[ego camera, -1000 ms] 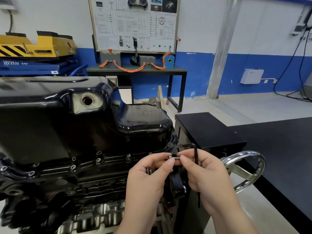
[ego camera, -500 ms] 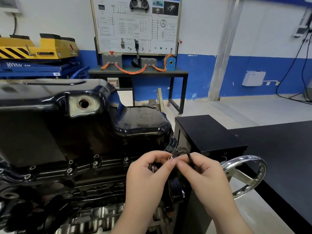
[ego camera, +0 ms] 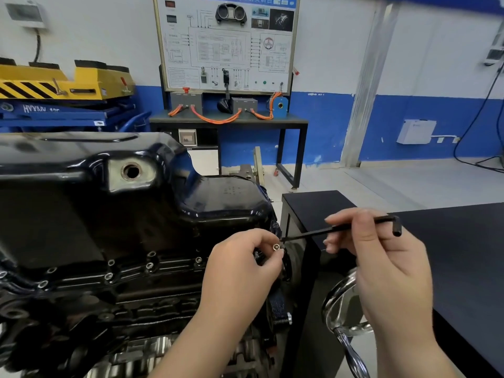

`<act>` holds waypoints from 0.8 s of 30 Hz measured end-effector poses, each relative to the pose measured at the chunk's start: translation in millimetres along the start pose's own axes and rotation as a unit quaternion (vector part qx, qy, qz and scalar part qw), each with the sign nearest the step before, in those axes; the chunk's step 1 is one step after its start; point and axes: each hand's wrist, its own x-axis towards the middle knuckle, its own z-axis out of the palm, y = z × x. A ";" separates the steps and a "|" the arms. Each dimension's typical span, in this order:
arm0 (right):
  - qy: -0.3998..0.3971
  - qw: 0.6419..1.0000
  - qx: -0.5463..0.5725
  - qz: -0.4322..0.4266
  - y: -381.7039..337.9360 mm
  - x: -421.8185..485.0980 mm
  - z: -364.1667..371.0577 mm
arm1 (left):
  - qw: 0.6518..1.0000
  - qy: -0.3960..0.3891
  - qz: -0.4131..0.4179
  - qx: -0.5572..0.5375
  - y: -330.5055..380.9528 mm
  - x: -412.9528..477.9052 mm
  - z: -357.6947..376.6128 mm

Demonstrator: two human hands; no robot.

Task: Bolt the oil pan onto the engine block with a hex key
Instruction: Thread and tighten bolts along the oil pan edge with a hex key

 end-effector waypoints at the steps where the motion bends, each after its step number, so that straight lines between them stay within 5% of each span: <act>1: -0.004 1.000 -0.007 -0.002 -0.7 -0.8 1.4 | 1.000 -0.001 0.002 0.004 0.8 -0.2 0.6; 13: -0.045 0.988 -0.140 -0.050 1.2 3.7 2.7 | 0.999 -0.003 -0.001 0.044 -0.2 3.5 3.8; 24: -0.243 0.909 -0.329 -0.082 -20.1 59.3 26.3 | 0.979 0.031 -0.012 0.203 12.2 19.3 8.2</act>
